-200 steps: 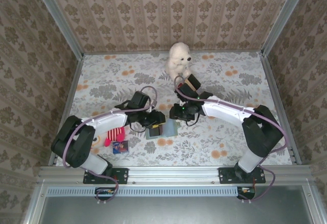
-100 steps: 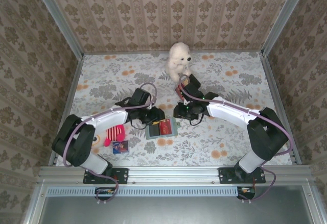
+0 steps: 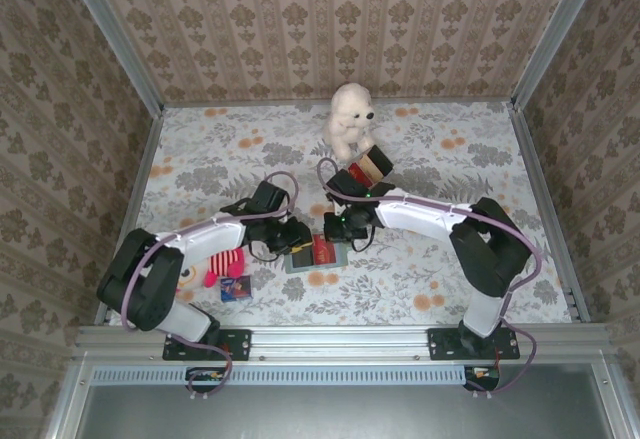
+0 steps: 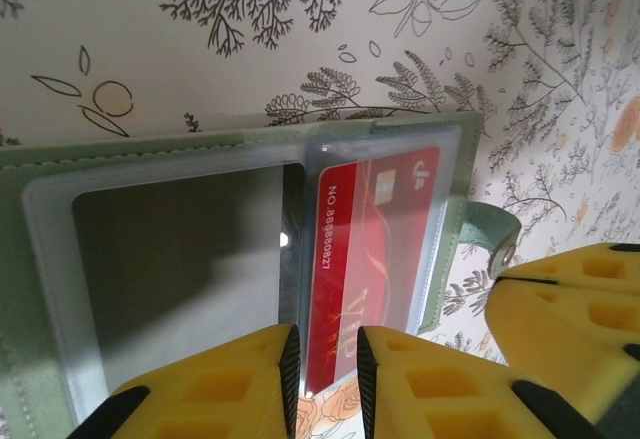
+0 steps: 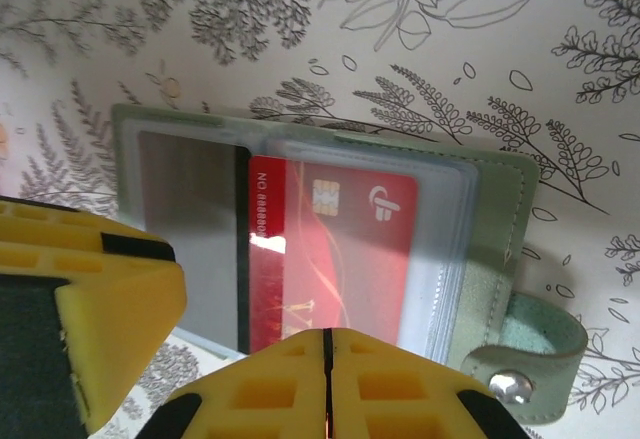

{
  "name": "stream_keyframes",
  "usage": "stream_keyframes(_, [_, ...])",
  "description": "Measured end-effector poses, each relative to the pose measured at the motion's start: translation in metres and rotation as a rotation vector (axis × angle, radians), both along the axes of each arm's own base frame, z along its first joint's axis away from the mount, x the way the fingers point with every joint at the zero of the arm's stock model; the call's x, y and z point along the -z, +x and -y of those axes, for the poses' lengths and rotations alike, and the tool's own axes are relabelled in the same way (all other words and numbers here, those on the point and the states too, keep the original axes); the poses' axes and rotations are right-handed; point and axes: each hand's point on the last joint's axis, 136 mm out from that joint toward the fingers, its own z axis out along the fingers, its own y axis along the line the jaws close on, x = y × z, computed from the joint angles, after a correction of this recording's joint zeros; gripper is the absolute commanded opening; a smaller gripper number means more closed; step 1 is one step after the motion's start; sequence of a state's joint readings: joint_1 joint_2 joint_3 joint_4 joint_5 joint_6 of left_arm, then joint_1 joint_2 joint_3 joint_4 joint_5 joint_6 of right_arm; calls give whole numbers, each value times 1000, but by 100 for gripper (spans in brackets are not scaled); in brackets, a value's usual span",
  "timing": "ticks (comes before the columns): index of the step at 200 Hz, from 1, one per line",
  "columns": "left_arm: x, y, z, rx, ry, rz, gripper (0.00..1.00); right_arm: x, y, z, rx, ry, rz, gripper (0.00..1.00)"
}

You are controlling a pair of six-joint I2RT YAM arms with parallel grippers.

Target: Take the credit cards out of the card holder

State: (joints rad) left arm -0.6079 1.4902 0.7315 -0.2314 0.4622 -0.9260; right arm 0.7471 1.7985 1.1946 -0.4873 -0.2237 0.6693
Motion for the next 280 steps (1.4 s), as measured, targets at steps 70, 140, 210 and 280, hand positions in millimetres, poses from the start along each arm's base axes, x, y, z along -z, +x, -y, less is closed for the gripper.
stream_keyframes(70, [11,0,5,1,-7,-33,24,20,-4,5,-4,-65,-55,8])
stream_keyframes(140, [11,0,8,7,-14,-37,24,27,-6,9,-2,-97,-69,8])
stream_keyframes(210, [14,-2,11,17,-20,-56,23,34,-5,11,1,-117,-75,8])
stream_keyframes(280, [18,-3,12,23,-24,-69,23,35,-5,11,1,-118,-76,8])
